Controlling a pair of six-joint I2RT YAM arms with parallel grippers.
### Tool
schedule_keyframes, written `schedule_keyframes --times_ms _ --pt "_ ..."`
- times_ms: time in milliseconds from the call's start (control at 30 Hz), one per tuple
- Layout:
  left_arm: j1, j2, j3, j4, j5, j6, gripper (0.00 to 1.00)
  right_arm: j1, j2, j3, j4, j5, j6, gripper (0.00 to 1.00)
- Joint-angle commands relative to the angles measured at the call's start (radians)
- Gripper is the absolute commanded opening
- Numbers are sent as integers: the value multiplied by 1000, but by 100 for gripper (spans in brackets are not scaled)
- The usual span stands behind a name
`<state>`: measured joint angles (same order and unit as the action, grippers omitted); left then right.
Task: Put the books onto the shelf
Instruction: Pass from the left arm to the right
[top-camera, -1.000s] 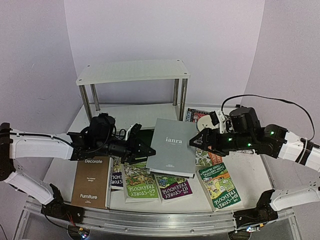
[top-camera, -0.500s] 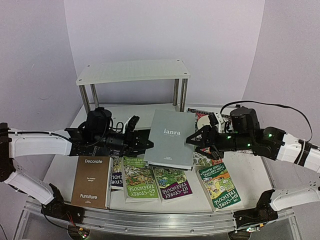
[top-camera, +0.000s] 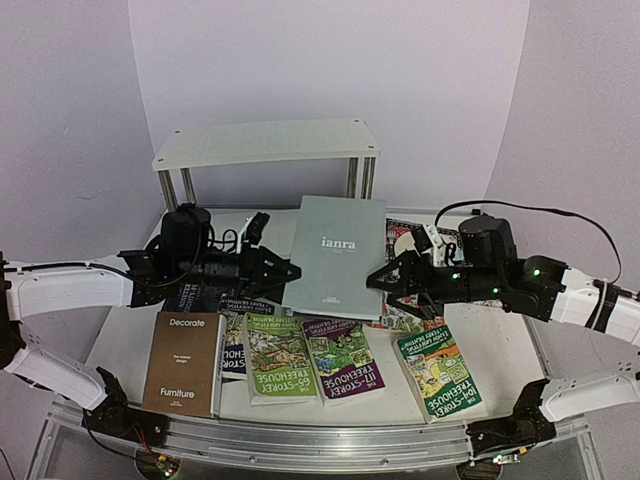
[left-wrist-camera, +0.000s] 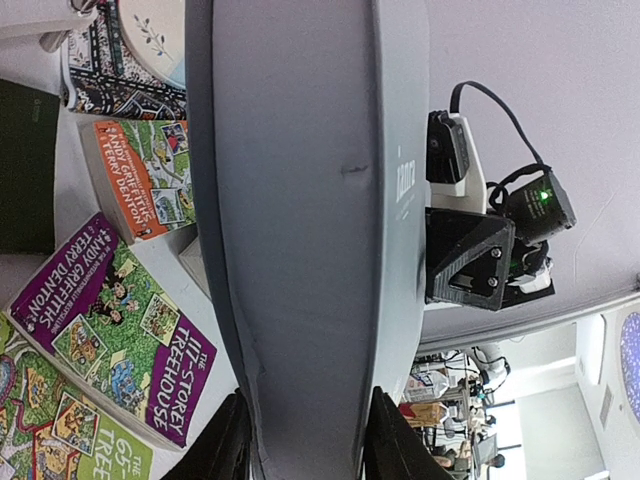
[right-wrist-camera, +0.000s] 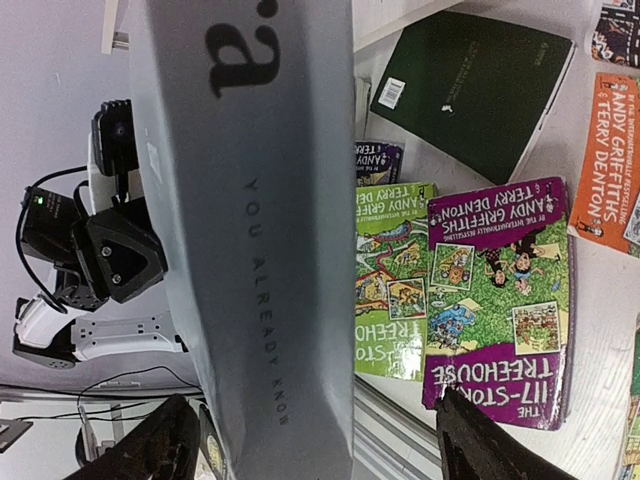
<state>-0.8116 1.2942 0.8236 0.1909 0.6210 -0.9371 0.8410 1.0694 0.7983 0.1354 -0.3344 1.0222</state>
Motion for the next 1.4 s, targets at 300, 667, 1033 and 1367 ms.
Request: schedule_keyframes --times_ms 300,667,1033,1367 --pt "3 -45 88 56 98 133 33 2 -29 153 57 41 -124 67" --pt "3 -63 108 62 129 165 33 2 -70 131 115 37 -119 43" --pt "3 -89 64 63 85 198 78 3 -89 93 127 56 -166 23" --pt "9 -252 43 -230 -371 285 100 2 -138 33 53 223 -412 24"
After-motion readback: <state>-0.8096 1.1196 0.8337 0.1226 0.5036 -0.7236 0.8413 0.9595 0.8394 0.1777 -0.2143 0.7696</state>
